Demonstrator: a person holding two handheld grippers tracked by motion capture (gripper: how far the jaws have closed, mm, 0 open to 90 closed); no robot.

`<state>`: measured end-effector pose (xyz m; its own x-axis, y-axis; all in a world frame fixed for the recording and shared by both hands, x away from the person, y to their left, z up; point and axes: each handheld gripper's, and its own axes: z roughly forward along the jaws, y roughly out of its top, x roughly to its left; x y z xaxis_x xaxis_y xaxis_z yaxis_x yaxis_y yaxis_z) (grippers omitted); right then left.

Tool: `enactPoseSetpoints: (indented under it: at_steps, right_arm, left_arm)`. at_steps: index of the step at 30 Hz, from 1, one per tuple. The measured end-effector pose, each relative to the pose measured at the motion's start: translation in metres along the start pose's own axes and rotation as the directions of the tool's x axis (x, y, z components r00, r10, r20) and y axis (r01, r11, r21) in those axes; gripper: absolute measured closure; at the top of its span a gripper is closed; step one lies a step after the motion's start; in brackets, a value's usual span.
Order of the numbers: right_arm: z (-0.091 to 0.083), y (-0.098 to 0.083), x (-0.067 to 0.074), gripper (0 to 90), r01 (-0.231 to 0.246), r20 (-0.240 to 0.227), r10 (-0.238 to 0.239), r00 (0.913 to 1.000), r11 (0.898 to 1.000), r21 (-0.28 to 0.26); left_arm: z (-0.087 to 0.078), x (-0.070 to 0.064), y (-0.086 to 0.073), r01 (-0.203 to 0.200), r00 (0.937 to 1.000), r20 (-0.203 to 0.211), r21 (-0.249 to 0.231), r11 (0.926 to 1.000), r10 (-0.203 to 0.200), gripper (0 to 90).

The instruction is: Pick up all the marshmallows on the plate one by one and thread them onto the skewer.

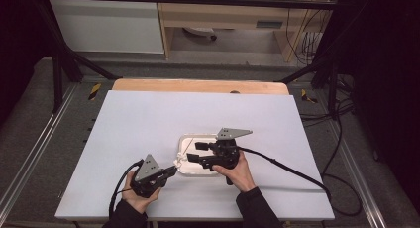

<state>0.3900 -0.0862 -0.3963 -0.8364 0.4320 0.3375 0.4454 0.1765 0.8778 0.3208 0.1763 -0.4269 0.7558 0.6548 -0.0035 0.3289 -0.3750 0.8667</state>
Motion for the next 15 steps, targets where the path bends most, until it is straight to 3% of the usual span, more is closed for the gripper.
enactPoseSetpoints:
  at_steps: [6,15]
  right_arm:
    - [-0.005,-0.011,-0.013,14.4,0.057,0.124,-0.070,0.9898,0.992,0.109]
    - [-0.017,-0.015,-0.031,8.2,0.064,0.221,-0.107,0.9693,0.979,0.191]
  left_arm:
    - [0.001,0.004,-0.003,0.029,0.9994,0.020,0.014,0.9995,-0.029,89.1]
    - [0.000,0.007,-0.005,0.045,0.9987,0.021,0.038,0.9983,-0.046,88.9]
